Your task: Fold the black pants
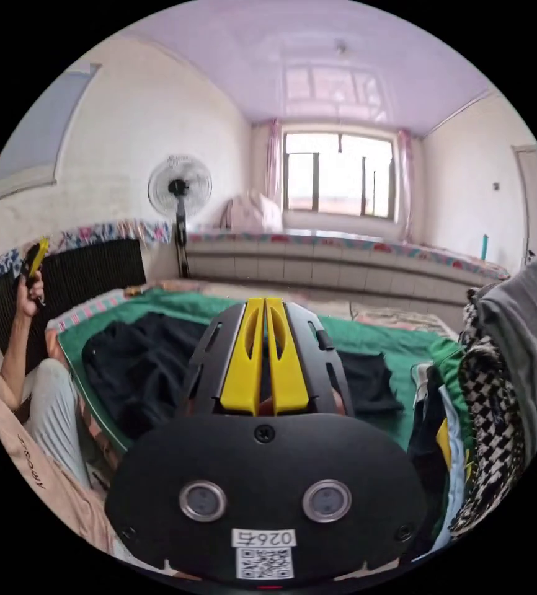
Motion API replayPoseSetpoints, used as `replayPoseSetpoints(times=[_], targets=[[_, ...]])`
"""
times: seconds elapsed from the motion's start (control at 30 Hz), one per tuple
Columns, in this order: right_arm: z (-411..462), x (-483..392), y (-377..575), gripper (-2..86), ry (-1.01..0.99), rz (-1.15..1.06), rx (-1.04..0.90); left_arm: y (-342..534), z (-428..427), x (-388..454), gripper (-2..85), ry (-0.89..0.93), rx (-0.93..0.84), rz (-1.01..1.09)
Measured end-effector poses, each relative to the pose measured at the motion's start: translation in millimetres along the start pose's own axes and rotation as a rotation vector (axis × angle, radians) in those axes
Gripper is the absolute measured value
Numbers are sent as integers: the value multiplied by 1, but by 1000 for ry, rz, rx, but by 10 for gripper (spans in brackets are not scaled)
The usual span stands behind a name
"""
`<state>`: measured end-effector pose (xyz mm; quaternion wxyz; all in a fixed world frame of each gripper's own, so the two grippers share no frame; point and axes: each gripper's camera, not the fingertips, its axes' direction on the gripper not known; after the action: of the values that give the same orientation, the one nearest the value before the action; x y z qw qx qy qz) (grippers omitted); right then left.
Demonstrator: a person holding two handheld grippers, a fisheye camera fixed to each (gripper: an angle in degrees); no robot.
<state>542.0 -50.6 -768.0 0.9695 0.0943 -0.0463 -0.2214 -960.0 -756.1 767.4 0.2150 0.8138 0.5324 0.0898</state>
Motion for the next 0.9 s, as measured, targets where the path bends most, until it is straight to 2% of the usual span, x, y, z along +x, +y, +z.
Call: replayPoseSetpoints(times=[0.03, 0.07, 0.2, 0.3, 0.4, 0.57, 0.77, 0.83, 0.9], targets=[[16, -4, -5, -13, 3, -6, -60, 5, 4, 0, -4, -49, -25, -34], [53, -13, -14, -13, 14, -22, -208, 17, 12, 1, 1, -148, -89, -82], [181, -49, -17, -12, 107, -116, -581, 58, 37, 5, 82, -485, -363, -179], [249, -67, -7, -4, 174, -151, -744, 79, 40, -7, 111, -544, -501, -283], [273, -73, -3, -4, 168, -122, -774, 87, 34, -14, 129, -613, -595, -352], [246, -56, -11, -13, 146, -26, -722, 80, 35, -22, 154, -713, -727, -370], [195, -21, -5, -5, 194, 153, -669, 81, 88, -46, 186, -675, -903, -438], [188, -8, 4, 8, 215, 245, -660, 93, 113, -57, 165, -667, -971, -462], [190, 7, 14, 38, 240, 344, -680, 117, 143, -73, 98, -713, -1122, -456]])
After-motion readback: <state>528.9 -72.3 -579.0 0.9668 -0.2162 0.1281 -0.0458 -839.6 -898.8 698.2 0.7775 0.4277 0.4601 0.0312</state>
